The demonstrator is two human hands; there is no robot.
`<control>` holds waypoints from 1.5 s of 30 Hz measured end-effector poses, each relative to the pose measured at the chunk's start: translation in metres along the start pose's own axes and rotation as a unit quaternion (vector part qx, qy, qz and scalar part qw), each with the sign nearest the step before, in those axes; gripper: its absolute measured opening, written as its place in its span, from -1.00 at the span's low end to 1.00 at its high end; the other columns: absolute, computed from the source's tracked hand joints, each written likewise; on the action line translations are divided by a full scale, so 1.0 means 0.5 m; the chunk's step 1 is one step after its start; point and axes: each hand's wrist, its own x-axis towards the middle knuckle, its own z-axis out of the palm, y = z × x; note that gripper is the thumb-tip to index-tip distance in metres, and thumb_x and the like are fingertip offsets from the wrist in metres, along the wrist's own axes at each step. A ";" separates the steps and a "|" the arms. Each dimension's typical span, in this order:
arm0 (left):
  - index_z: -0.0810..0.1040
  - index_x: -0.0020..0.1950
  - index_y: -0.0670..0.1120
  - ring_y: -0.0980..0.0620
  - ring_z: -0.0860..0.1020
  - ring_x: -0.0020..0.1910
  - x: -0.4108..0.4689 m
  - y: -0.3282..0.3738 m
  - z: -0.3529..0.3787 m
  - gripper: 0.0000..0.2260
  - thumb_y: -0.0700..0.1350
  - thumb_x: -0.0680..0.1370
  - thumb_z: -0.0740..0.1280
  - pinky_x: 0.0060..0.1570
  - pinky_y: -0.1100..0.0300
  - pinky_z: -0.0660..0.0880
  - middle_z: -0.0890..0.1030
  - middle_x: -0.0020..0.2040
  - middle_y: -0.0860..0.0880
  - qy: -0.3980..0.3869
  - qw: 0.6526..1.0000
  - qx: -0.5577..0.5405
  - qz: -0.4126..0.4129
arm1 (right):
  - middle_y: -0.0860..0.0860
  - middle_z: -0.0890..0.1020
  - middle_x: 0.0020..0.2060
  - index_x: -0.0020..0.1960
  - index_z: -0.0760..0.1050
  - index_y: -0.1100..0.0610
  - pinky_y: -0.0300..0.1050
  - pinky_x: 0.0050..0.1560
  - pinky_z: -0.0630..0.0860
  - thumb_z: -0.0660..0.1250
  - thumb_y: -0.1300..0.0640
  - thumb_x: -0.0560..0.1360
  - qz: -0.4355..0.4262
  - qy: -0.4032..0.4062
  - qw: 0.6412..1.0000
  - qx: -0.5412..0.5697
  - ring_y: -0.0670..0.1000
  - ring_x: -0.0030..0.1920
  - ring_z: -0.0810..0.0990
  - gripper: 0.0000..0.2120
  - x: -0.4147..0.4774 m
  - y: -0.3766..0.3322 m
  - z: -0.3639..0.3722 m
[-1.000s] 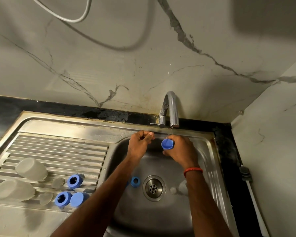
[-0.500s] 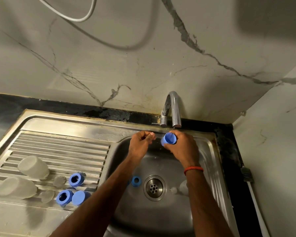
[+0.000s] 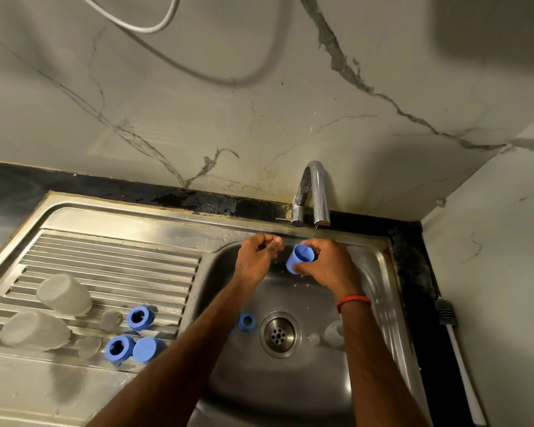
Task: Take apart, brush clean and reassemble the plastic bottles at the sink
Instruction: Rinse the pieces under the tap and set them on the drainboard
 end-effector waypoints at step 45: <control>0.65 0.14 -0.07 0.03 0.67 -0.08 -0.063 0.007 0.026 -0.86 -0.09 0.61 0.39 -0.08 0.22 0.63 0.72 -0.04 -0.02 -0.089 0.996 0.019 -0.021 | 0.03 0.63 0.13 0.26 0.56 0.09 -0.30 0.00 0.42 0.55 0.13 0.42 -0.054 -0.013 0.998 0.012 0.02 0.13 0.58 -0.57 -0.057 -0.048 -0.073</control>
